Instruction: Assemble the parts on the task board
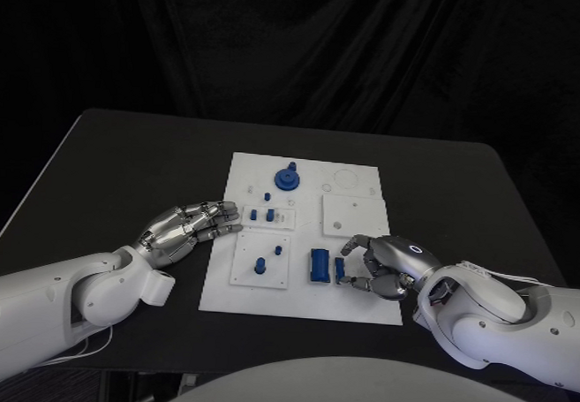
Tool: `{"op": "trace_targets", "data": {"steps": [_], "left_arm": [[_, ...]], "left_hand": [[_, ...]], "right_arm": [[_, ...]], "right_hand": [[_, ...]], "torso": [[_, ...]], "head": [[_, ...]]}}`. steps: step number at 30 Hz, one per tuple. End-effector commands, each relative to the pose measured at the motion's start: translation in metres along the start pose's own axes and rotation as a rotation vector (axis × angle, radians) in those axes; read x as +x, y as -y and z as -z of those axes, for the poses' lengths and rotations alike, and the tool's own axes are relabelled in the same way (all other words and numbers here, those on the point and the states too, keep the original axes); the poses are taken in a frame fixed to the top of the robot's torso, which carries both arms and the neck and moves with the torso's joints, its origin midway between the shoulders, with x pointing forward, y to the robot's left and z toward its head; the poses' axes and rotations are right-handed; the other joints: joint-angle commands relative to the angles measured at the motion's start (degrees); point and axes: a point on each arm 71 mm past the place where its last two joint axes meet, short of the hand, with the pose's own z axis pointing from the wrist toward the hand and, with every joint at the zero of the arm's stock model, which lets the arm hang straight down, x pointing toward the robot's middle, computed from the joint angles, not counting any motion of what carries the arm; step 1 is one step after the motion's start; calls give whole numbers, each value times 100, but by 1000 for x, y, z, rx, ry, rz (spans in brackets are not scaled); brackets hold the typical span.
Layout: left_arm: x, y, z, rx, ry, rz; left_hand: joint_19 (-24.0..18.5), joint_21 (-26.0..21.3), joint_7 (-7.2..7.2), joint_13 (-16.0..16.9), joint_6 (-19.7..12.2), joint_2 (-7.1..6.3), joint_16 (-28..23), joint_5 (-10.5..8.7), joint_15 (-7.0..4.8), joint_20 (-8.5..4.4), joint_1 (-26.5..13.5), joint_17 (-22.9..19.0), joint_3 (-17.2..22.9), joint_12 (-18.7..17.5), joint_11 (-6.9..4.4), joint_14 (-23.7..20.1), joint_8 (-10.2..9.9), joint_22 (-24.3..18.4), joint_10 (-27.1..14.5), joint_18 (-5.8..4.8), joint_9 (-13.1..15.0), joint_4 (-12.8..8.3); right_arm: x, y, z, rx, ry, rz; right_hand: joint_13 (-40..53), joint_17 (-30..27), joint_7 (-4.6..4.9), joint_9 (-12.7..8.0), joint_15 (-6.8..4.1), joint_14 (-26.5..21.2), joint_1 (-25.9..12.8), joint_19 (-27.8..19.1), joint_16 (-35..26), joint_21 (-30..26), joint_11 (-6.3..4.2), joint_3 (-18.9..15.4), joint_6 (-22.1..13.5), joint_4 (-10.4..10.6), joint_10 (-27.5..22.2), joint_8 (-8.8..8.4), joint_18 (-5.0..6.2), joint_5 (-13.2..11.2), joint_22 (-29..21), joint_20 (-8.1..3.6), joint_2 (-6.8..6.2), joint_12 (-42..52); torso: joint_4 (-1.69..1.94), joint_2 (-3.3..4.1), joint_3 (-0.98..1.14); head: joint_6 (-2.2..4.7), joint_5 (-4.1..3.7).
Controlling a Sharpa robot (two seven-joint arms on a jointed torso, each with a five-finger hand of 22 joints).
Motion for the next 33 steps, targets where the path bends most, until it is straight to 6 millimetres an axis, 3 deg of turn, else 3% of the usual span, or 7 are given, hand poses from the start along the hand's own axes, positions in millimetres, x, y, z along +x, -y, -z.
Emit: {"op": "trace_targets", "data": {"steps": [1, 12, 33], "left_arm": [[1, 0, 0, 10, -4, 9], [2, -1, -1, 10, -6, 9], [2, -1, -1, 11, -6, 9]], "left_hand": [[20, 17, 29, 7, 22, 31, 29, 42, 19, -2, -26, 9, 32, 29, 13, 17, 34, 10, 44, -66, -7, 3], [20, 17, 29, 7, 22, 31, 29, 42, 19, -2, -26, 9, 32, 29, 13, 17, 34, 10, 44, -66, -7, 3], [20, 17, 29, 7, 22, 31, 29, 42, 19, -2, -26, 9, 32, 29, 13, 17, 34, 10, 44, -66, -7, 3]], "right_arm": [[1, 1, 1, 13, -9, -16], [4, 2, -1, 19, -34, -9], [4, 2, -7, 17, -12, -11]], "right_hand": [[13, -3, -6, -19, 27, -22, 113, -28, -13, -42, -14, 21, 60, -22, -44, 43, 111, 34, 770, 23, 10, 4], [-39, -28, -21, -90, 19, -35, 332, -36, -22, -66, -24, -86, 46, -84, -101, 59, 116, -153, 765, 17, -129, -20], [21, 17, -18, -149, 18, -16, 542, -14, 11, -27, -23, -174, 86, -62, -32, 128, 107, -532, 777, 15, -174, 29]], "torso": [[2, 5, 1], [1, 8, -2], [7, 2, 0]], "head": [[0, -4], [0, -22], [0, -14]]}}
